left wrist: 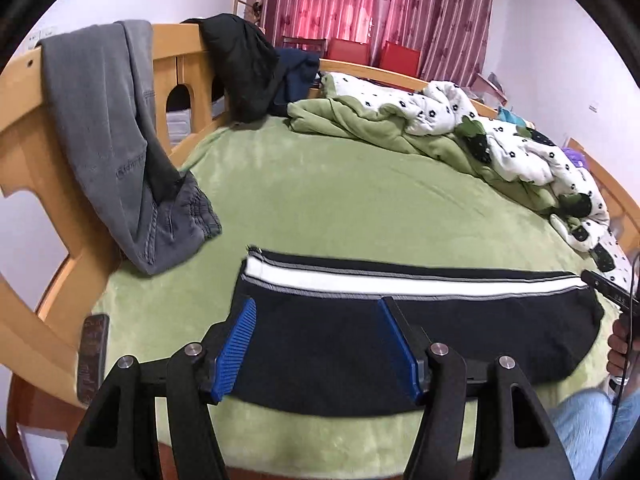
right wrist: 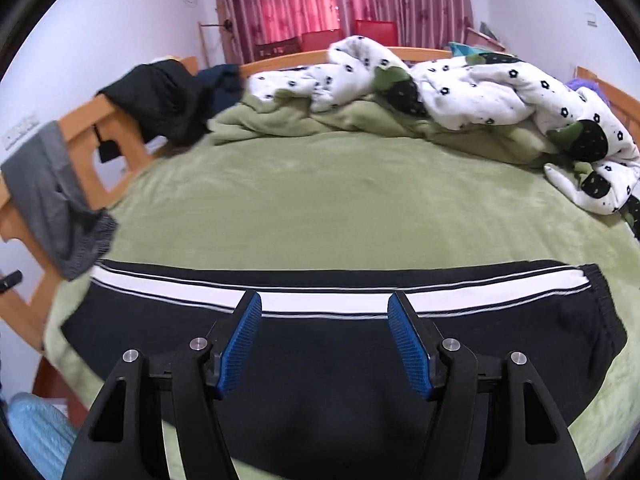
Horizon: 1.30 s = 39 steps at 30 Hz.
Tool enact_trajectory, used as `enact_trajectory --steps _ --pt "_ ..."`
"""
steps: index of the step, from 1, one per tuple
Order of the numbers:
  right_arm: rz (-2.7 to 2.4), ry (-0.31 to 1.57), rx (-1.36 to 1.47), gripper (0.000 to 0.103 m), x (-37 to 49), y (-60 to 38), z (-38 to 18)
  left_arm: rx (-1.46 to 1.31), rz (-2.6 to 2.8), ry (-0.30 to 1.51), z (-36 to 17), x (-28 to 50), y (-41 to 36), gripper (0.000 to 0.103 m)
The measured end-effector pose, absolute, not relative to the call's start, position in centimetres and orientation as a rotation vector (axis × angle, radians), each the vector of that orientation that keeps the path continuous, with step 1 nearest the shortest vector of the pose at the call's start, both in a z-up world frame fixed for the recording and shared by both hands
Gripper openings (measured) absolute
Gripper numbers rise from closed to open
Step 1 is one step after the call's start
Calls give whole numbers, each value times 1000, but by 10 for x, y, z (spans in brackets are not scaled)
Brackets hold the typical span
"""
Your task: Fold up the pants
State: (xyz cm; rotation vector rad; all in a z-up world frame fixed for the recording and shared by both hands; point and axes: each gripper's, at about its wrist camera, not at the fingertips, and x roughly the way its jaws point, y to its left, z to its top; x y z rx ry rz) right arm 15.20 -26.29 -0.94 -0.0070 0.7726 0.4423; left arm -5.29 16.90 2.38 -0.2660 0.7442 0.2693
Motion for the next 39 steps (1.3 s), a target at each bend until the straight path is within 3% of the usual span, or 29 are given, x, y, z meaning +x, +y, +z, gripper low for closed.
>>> enact_trajectory --steps 3,11,18,19,21,22,25,27,30,34,37,38,39 --pt "435 794 16 70 141 -256 -12 -334 241 775 -5 -60 165 65" --pt "409 921 36 70 134 -265 -64 -782 143 806 -156 -75 176 63" --pt "353 941 2 70 131 -286 -79 -1013 243 607 -188 -81 222 61" --pt "337 939 -12 70 130 -288 -82 -1023 268 598 -189 -79 228 55" --pt "316 948 -34 70 130 -290 -86 -991 336 611 -188 -70 235 31" --pt "305 955 -41 70 130 -291 -89 -956 378 627 -186 -66 238 11" --pt "307 982 -45 70 130 -292 -94 -965 321 510 -170 -81 255 10" --pt "315 986 -61 70 127 -291 -95 -897 372 547 -167 -83 255 11" --pt "322 975 -108 70 121 -288 -99 -954 375 618 -183 -81 261 22" --pt "320 964 -145 70 122 -286 -101 -1001 375 583 -185 -77 267 26" --pt "321 986 -111 70 126 -290 -102 -1027 431 587 -187 -68 271 25" --pt "321 987 -104 70 126 -290 -102 -1020 450 592 -183 -65 270 18" --pt "322 985 -98 70 126 -291 -101 -1000 454 591 -178 -65 267 17"
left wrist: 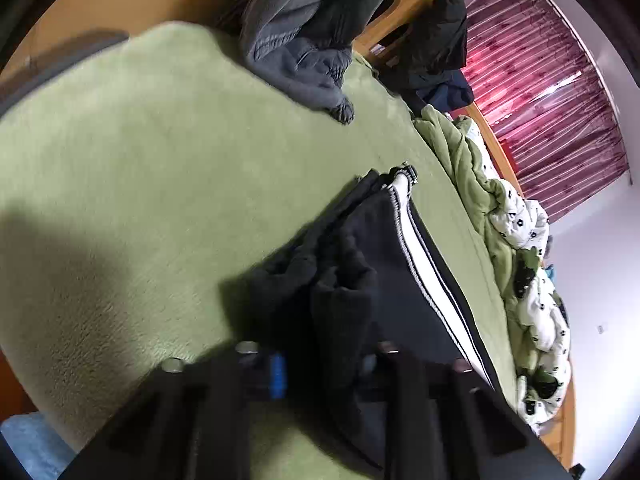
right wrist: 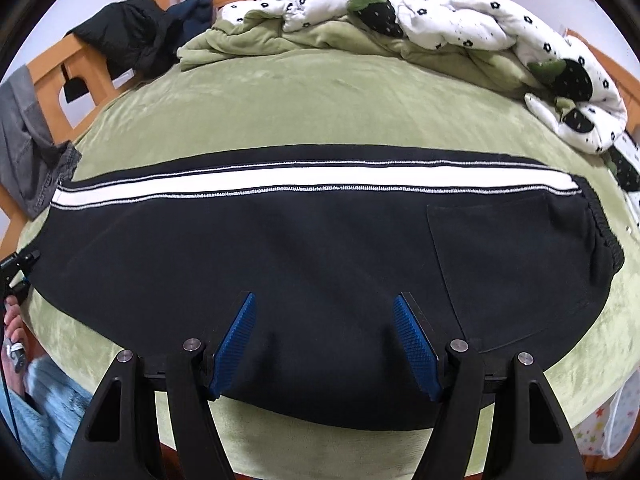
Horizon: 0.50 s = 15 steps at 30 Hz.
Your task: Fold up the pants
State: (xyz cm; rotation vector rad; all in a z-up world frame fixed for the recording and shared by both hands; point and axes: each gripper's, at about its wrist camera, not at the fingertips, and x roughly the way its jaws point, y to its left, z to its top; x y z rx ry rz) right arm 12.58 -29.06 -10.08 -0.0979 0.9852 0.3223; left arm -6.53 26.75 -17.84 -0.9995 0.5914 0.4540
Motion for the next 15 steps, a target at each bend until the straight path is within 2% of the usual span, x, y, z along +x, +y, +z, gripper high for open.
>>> enact_trajectory --steps 4,9,12,15 --pt "339 957 -91 70 121 -292 -95 -797 482 564 -131 -54 239 15" --pt "360 915 -107 70 114 -300 -90 -521 383 476 -54 -20 153 14" --pt "349 921 -80 70 114 -315 -92 -477 209 477 -32 9 94 13" --pt "339 920 -44 70 114 -332 -92 -473 91 514 -34 38 39 13"
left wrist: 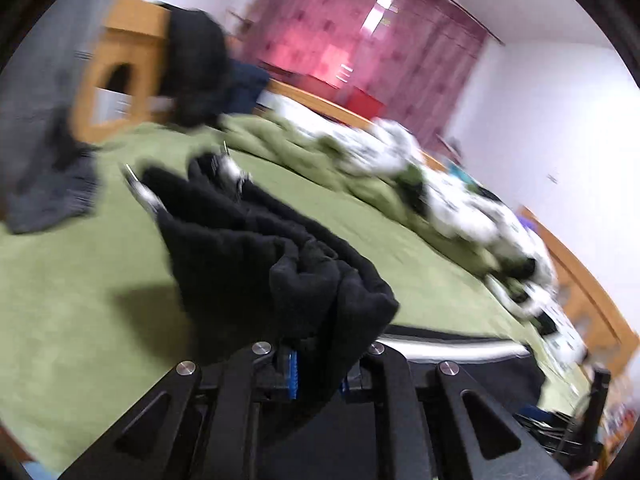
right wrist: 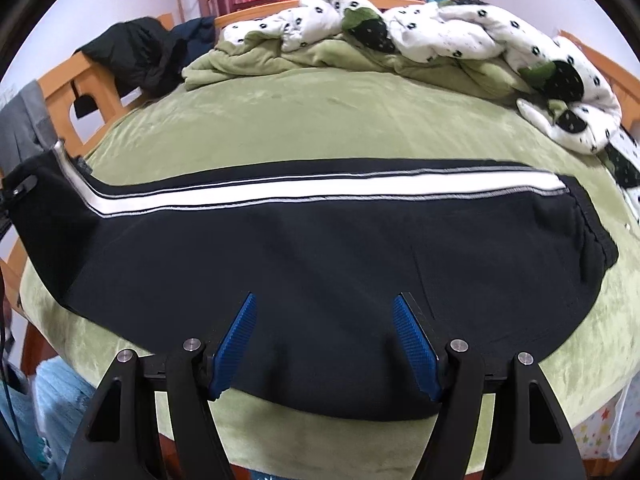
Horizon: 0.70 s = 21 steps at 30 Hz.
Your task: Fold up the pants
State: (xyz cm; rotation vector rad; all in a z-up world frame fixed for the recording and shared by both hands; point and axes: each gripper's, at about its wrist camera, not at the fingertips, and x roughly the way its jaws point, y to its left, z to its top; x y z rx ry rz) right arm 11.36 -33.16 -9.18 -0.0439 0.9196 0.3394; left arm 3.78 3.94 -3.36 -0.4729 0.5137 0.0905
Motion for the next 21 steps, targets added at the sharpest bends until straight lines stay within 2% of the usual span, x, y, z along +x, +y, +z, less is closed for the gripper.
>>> enact_trajectory --steps 4,10,13,15,16,17,18,21 --pt "316 887 -15 70 105 -353 -89 -440 -46 620 -67 69 -41 13" --pt "331 908 10 70 102 -363 -93 -440 -160 885 -158 87 -120 13" --pt "348 902 -24 70 102 -356 -95 -372 -165 838 -158 75 -127 15" --pt "364 896 -37 70 101 -351 -95 -348 -212 887 -151 71 -121 27" --pt "373 894 -40 70 102 -349 -95 -358 -249 909 -148 68 -115 39" --pt "378 893 -43 70 102 -347 -95 -378 -272 915 -144 60 -106 47" --pt "383 894 -45 70 102 -344 -96 -392 -276 907 -140 53 -101 48" --pt "427 925 -35 70 109 -334 -99 -421 -293 853 -130 26 -76 63"
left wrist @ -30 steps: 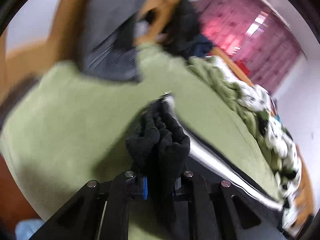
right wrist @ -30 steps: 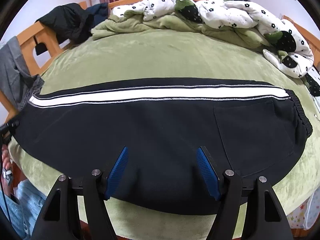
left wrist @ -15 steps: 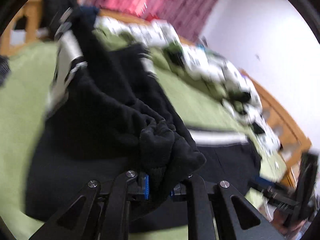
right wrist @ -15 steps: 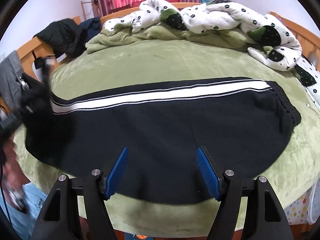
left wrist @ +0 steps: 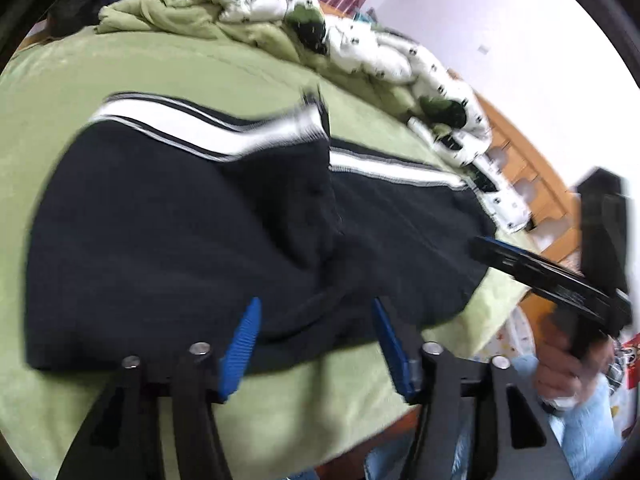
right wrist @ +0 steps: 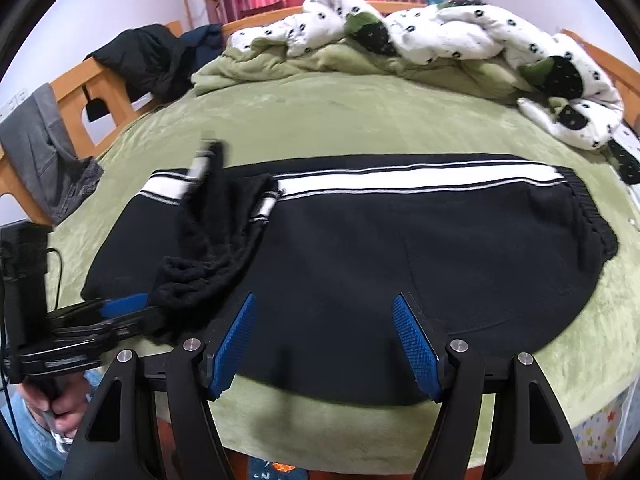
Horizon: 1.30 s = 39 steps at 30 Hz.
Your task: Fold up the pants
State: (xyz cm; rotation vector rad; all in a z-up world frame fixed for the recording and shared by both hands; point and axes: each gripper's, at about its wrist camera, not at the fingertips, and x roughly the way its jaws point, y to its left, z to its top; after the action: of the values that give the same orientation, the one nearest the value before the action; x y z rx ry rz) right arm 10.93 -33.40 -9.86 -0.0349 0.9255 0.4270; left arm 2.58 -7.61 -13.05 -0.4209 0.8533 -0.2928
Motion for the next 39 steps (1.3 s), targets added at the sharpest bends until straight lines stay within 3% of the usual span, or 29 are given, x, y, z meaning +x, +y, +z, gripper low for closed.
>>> enact_trajectory --steps 1,12,18,22,25,27,30,34,37,38,39 --pt "437 933 -33 70 111 -331 -99 -420 -270 840 -128 19 -67 69" --pt "541 1045 -39 70 148 -242 -120 -314 7 825 -129 -23 19 69" --pt "450 1119 -68 71 177 -215 -166 -185 54 886 -152 -27 23 69" --pt "470 1072 -53 71 173 -210 -171 -236 90 874 -160 -13 26 69" --pt "485 1051 -27 60 177 -203 -172 -281 90 856 -166 -1 25 69" --pt "498 1038 1 31 181 -206 -171 -271 113 854 -169 6 19 68" --pt "541 966 88 12 183 -226 -148 -250 128 848 -168 6 15 68" --pt "468 802 22 12 183 -249 -118 -323 101 821 -162 -3 20 67" --pt "454 967 42 17 200 -253 -155 -295 112 839 -165 1 14 65" --pt "430 1005 30 29 201 -255 -168 -274 116 850 -166 2 11 65" --pt "436 1014 28 30 200 -257 -173 -263 115 858 -166 1 10 65"
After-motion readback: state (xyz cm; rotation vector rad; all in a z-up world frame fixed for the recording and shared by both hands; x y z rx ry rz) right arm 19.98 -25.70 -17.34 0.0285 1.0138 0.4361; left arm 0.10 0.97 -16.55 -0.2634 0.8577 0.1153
